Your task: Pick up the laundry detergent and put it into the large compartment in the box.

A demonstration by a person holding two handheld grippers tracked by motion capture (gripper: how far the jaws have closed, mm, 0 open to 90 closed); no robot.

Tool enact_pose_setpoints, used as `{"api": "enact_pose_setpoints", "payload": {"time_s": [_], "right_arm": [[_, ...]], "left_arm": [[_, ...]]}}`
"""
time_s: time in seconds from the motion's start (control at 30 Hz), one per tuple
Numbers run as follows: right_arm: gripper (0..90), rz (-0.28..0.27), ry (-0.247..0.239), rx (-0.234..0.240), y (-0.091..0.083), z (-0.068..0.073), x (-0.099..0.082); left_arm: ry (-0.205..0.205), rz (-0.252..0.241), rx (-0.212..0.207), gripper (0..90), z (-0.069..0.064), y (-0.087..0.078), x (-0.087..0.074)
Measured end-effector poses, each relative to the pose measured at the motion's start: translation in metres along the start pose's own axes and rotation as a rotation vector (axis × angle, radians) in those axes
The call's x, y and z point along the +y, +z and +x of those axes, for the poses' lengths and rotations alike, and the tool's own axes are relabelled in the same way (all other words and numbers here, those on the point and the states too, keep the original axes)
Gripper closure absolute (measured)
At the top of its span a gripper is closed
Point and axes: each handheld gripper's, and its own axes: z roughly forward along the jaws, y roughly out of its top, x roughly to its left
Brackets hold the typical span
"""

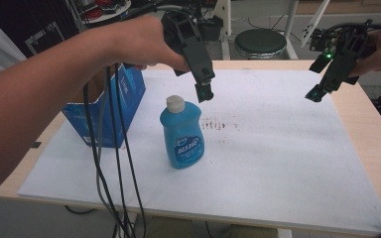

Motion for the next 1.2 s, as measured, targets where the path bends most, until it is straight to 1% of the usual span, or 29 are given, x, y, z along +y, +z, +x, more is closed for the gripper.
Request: {"api": "enact_pose_setpoints", "payload": {"time_s": [0.07, 0.17, 0.37, 0.5, 0.53, 0.57, 0.73, 0.9, 0.93, 1.1, 1.2], "right_arm": [[3.1, -0.002, -0.003, -0.001, 0.000, 0.000, 0.000], [3.1, -0.003, -0.004, 0.000, 0.000, 0.000, 0.001], [3.1, -0.005, -0.003, -0.003, -0.001, 0.001, 0.001], [3.1, -0.005, -0.007, -0.004, -0.001, 0.002, 0.001], [3.1, -0.005, -0.007, -0.004, -0.001, 0.002, 0.001], [3.1, -0.006, -0.011, -0.001, -0.001, 0.003, 0.002], [3.1, -0.002, -0.013, 0.001, 0.000, 0.003, 0.003], [3.1, -0.002, -0.013, 0.002, 0.001, 0.004, 0.004], [3.1, 0.000, -0.010, 0.001, 0.001, 0.004, 0.004], [3.1, 0.001, -0.014, 0.003, 0.002, 0.003, 0.004], [3.1, -0.001, -0.012, 0.001, 0.002, 0.003, 0.004]], "left_arm": [[-0.013, -0.003, -0.007, 1.9, 0.002, 0.000, -0.003], [-0.024, -0.006, -0.005, 1.9, 0.003, 0.001, -0.007], [-0.032, -0.012, -0.012, 1.9, 0.004, 0.007, -0.016], [-0.026, 0.003, -0.029, 1.8, 0.004, 0.017, -0.022], [-0.026, 0.003, -0.029, 1.9, 0.004, 0.017, -0.022], [-0.022, 0.007, -0.036, 1.9, 0.005, 0.023, -0.025], [-0.027, 0.003, -0.041, 1.9, 0.006, 0.032, -0.029], [-0.021, 0.010, -0.045, 1.9, 0.008, 0.041, -0.030], [-0.026, 0.005, -0.047, 1.9, 0.008, 0.043, -0.031], [-0.005, 0.021, -0.054, 1.9, 0.008, 0.053, -0.030], [-0.004, 0.024, -0.059, 1.9, 0.007, 0.059, -0.030]]}}
